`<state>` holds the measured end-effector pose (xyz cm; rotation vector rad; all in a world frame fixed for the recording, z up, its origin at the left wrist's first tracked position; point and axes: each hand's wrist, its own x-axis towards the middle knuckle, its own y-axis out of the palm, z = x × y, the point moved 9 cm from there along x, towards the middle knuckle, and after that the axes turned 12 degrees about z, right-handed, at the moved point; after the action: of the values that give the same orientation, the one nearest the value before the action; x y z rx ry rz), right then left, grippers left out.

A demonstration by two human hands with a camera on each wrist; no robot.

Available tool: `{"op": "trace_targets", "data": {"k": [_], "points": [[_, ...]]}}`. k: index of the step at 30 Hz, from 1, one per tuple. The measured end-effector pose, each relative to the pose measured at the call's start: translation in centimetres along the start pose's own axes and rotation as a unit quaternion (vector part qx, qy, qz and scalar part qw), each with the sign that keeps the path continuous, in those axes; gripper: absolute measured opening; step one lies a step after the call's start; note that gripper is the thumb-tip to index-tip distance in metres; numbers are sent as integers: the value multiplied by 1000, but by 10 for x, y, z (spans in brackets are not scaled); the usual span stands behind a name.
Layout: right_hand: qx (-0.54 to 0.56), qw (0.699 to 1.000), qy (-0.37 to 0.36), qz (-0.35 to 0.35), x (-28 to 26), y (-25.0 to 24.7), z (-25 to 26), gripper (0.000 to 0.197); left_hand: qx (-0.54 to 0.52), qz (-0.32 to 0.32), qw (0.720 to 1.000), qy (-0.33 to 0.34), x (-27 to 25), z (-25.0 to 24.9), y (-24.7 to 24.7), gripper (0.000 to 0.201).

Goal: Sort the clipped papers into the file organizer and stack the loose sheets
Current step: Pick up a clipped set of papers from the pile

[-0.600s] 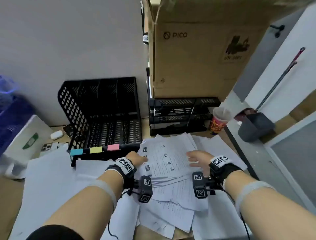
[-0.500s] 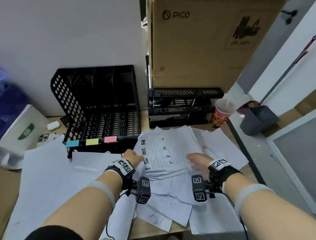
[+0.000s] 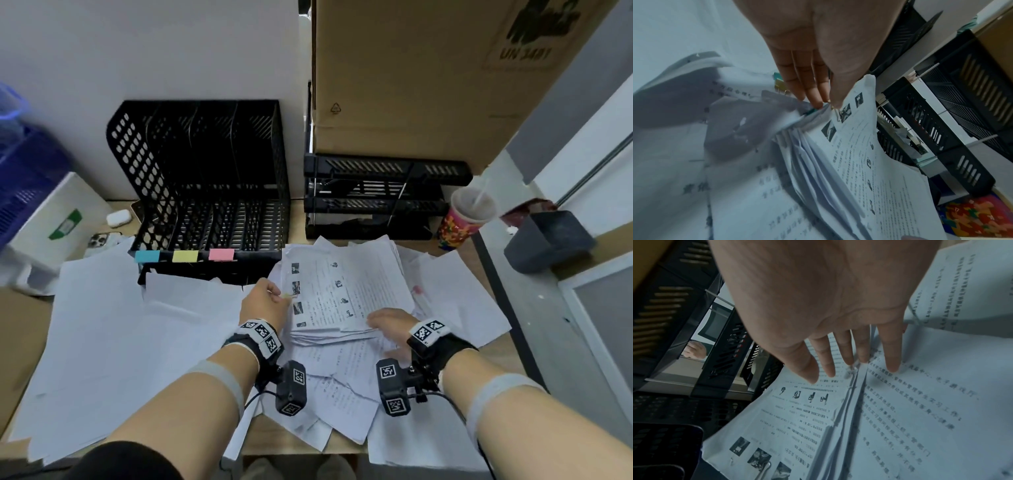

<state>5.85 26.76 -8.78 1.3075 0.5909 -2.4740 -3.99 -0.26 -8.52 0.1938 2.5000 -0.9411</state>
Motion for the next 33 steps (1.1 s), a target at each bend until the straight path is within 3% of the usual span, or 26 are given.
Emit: {"op": "trace_targets", "data": {"k": [7,10,12,14,17,20,21,24,28,33], "points": [[57,998,11,21,-8,-1,9,37,-24,70,995,71,-10,-19,9,5],[-48,994,-44,-85,-10,-27,39,47,-57,99,989,95,-15,-29,-3,15],[-123,971,-104,-174,-22,-45,76,58,-66,114,985,113,-22,-36,-17,13],[-196,942,-171,-211,-32,-50,116,68,-71,114,983,126,-29,-43,-36,12],[-269,935,-182,-142,-28,-37,153,71,-85,114,982,128,-40,-44,-61,13],[-292,942,-159,-40,-16,-9,159,13,-126,89,983,95,-49,-30,-85,13],[-281,946,-162,-29,-14,-2,159,9,-144,78,984,77,-51,-22,-92,16],[-224,956,-187,-33,-6,14,161,26,-192,57,980,11,-58,8,-111,34],[-165,967,-195,-13,1,47,167,15,-265,44,962,-39,-70,41,-133,28],[-129,968,-216,9,3,83,186,21,-327,57,941,-62,-84,70,-145,30]]}}
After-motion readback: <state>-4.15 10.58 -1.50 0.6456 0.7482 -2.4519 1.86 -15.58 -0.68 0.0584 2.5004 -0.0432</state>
